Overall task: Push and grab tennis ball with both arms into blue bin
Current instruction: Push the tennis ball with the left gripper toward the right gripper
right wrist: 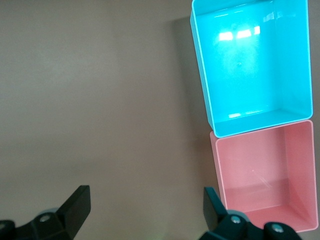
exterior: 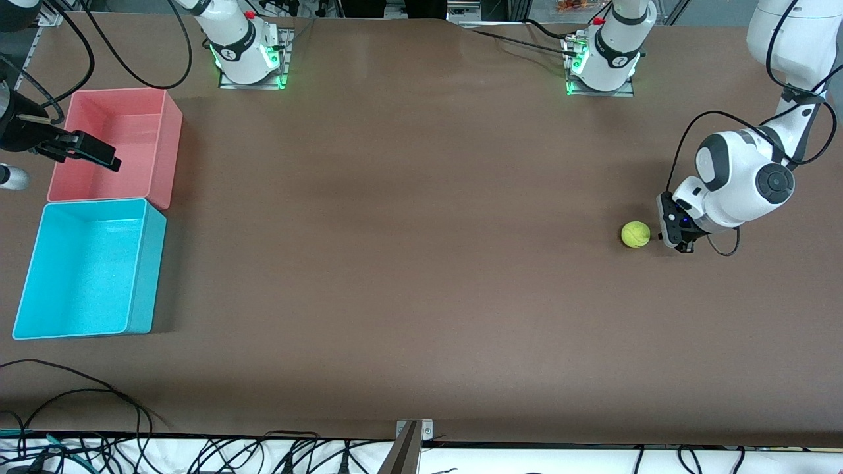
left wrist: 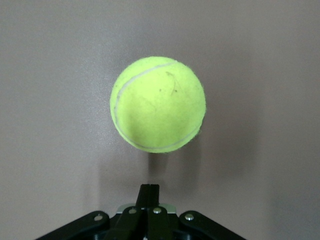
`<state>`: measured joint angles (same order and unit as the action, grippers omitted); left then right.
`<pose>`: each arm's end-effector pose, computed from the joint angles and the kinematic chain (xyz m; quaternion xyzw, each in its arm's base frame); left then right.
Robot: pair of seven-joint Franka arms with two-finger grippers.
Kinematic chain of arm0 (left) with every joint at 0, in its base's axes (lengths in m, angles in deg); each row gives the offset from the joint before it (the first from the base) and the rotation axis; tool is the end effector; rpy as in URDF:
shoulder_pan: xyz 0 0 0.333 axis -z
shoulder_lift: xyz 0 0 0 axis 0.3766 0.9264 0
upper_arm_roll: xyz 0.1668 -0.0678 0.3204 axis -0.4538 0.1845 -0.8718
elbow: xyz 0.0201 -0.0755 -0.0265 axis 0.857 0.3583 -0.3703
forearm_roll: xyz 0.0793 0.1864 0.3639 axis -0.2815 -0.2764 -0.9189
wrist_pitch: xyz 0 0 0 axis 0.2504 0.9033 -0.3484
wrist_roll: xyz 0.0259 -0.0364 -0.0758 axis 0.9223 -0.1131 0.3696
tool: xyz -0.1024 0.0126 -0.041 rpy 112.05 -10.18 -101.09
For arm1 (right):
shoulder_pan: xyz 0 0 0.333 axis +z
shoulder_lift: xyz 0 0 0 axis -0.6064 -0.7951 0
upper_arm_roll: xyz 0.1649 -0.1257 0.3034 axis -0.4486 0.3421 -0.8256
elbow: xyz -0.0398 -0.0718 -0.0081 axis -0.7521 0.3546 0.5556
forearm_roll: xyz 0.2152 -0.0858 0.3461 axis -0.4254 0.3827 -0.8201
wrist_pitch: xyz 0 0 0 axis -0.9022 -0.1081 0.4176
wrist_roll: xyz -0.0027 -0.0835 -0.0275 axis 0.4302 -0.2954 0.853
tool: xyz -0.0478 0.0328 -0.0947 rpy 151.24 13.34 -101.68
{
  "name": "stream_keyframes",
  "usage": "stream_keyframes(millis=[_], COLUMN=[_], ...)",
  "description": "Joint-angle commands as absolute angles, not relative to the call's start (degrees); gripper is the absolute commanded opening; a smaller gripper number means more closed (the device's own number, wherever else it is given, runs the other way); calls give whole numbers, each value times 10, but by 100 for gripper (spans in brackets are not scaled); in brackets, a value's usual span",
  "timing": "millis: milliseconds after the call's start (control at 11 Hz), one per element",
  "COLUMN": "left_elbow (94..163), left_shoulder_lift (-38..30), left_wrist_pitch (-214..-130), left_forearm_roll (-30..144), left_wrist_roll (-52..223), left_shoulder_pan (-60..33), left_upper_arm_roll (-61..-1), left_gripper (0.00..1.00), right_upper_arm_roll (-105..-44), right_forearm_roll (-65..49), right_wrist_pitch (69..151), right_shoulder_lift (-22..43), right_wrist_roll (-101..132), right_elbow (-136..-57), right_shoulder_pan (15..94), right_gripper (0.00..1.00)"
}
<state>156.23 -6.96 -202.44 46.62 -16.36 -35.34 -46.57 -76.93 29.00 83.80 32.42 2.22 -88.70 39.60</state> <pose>0.5641 0.1060 0.2140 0.7326 -0.6802 -0.0141 0.0212 0.5867 -0.0067 0.6392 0.9961 -0.0800 -0.0364 0.0008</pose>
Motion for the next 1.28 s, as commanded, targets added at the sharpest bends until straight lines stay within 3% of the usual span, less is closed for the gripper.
stream_keyframes(millis=[0, 365, 1187], left_elbow=[1552, 1540, 1533], left_shoulder_lift=[-51, -36, -41], left_wrist_pitch=[-2028, -2028, -2023], left_forearm_roll=[517, 574, 542], left_wrist_roll=[-175, -22, -39], left_shoulder_pan=[-352, -308, -333], left_upper_arm_roll=[-459, -378, -380], left_gripper=[0, 0, 0], right_upper_arm_roll=[-773, -772, -772], right_forearm_roll=[282, 281, 280], right_wrist_pitch=[826, 825, 825], right_shoulder_lift=[323, 325, 321], right_wrist_roll=[24, 29, 30], right_elbow=[-872, -872, -874], right_shoulder_pan=[395, 395, 414], right_gripper=[100, 100, 100])
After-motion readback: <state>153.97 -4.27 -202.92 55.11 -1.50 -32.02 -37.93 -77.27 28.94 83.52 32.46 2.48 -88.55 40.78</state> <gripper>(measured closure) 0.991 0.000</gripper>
